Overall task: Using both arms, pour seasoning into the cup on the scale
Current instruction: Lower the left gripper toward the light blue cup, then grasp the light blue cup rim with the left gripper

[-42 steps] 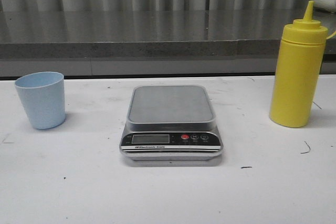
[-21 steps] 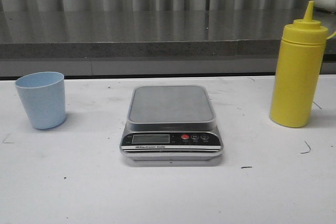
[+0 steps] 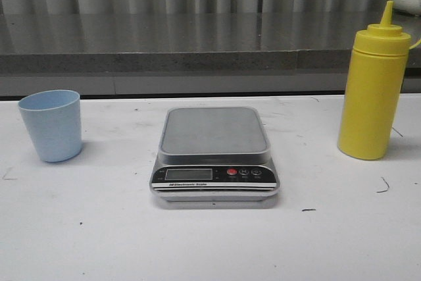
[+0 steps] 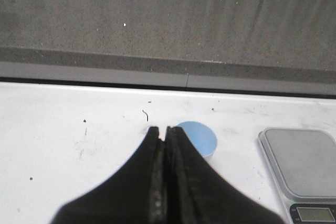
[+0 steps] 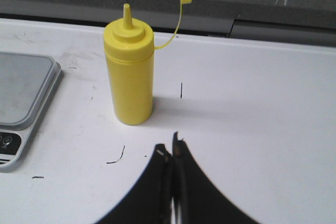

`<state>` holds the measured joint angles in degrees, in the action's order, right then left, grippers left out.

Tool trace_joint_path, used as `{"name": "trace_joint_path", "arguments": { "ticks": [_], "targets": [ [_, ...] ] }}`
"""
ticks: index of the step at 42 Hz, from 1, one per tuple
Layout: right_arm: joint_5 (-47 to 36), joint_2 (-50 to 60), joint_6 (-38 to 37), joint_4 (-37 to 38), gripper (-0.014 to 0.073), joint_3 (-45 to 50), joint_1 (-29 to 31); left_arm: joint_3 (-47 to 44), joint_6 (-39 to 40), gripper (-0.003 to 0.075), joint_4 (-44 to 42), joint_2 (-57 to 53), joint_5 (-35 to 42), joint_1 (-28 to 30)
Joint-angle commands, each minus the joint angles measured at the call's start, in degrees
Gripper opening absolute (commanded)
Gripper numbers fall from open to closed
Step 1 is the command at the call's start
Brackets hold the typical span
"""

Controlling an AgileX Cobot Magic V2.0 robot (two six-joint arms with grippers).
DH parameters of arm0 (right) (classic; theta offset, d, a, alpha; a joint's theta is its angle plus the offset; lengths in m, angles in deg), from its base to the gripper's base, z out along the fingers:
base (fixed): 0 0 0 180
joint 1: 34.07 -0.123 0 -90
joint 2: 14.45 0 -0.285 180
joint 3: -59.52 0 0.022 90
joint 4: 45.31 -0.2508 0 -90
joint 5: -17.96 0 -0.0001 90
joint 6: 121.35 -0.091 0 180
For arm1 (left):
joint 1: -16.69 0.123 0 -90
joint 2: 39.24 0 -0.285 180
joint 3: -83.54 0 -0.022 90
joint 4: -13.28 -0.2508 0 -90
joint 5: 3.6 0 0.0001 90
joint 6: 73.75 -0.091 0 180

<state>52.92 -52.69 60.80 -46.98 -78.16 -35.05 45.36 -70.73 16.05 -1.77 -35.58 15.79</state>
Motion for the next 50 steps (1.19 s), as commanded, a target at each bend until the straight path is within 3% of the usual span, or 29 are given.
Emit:
{"name": "trace_joint_path", "arguments": {
  "ticks": [1,9,14,17,20,25,28,31,50],
  "targets": [
    [-3.3,-2.7,0.0,0.5,-0.0119,-2.0,0.3,1.5,0.5,-0.0020,0.1,2.9,4.3,-0.4],
    [0.0,-5.9,1.4,1.0,-0.0109,-2.0,0.3,1.5,0.5,-0.0020,0.1,7.0,2.1,-0.4],
    [1.7,-7.5,3.2,1.0,0.0053,-2.0,0.3,1.5,0.5,-0.0018,-0.4,9.2,0.9,-0.4],
    [2.5,-8.1,3.2,1.0,0.0218,-2.0,0.3,1.5,0.5,-0.0002,-0.5,10.4,0.8,-0.4],
    [2.6,-8.5,3.2,1.0,0.0405,-2.0,0.3,1.5,0.5,0.0073,-0.6,11.9,1.3,-0.4],
    [2.2,-8.5,3.2,1.0,0.0556,-2.0,0.3,1.9,0.5,0.0304,-0.6,14.6,2.2,-0.4],
    [2.2,-8.5,3.2,1.0,0.0570,-2.0,0.3,3.0,0.4,0.0450,-0.6,16.7,2.7,-0.4],
    [2.4,-8.5,3.2,1.0,0.0570,-2.0,0.3,5.0,-0.4,0.0506,0.1,19.4,1.8,-0.4],
    [2.4,-8.5,3.2,1.0,0.0570,-2.0,0.3,22.3,-3.0,0.0440,1.1,43.1,-8.1,-4.6]
  ]
}}
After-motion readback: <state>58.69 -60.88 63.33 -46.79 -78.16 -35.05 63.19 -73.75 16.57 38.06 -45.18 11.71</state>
